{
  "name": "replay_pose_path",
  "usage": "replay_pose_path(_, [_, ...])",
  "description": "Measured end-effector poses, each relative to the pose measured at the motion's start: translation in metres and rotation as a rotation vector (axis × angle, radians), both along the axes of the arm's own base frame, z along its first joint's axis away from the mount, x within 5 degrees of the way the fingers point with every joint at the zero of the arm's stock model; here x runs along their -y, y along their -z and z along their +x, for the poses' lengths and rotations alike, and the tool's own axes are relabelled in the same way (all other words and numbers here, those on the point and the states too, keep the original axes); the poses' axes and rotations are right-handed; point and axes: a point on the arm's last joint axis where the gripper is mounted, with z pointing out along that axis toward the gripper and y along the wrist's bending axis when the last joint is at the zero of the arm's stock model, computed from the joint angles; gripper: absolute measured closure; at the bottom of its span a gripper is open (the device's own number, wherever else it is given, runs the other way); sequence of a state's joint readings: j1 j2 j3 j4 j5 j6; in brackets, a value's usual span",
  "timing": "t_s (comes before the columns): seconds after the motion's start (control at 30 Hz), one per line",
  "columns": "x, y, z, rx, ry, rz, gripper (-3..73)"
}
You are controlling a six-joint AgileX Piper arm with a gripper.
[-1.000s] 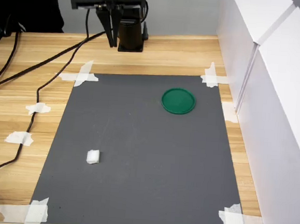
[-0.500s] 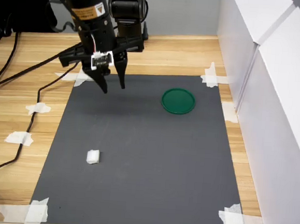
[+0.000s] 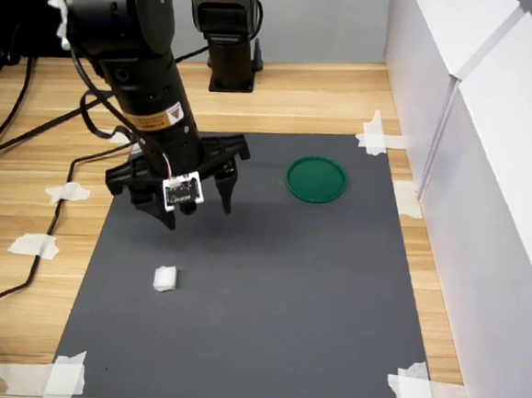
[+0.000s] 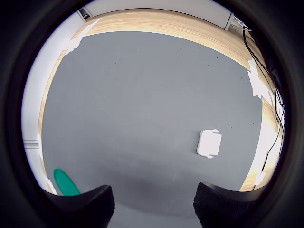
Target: Grasp a white terminal and put it on the green lid.
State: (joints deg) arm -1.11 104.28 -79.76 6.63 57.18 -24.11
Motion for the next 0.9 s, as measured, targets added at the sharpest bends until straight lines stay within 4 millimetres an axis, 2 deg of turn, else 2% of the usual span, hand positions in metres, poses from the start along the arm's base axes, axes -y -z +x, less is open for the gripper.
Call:
replay_pose_path(0.23, [-0.002, 0.021, 0.008, -0.039, 0.03, 0.028, -2.0])
replay_pose_path(0.53, [-0.001, 0.019, 0.012, -0.015, 0.072, 0.058, -2.0])
replay_pose_path(0.77, [0.033, -0.002, 0.019, 0.023, 0.152, 0.06, -2.0])
replay_pose_path(0.9, [0.039, -0.006, 0.018, 0.014, 0.128, 0.032, -1.8])
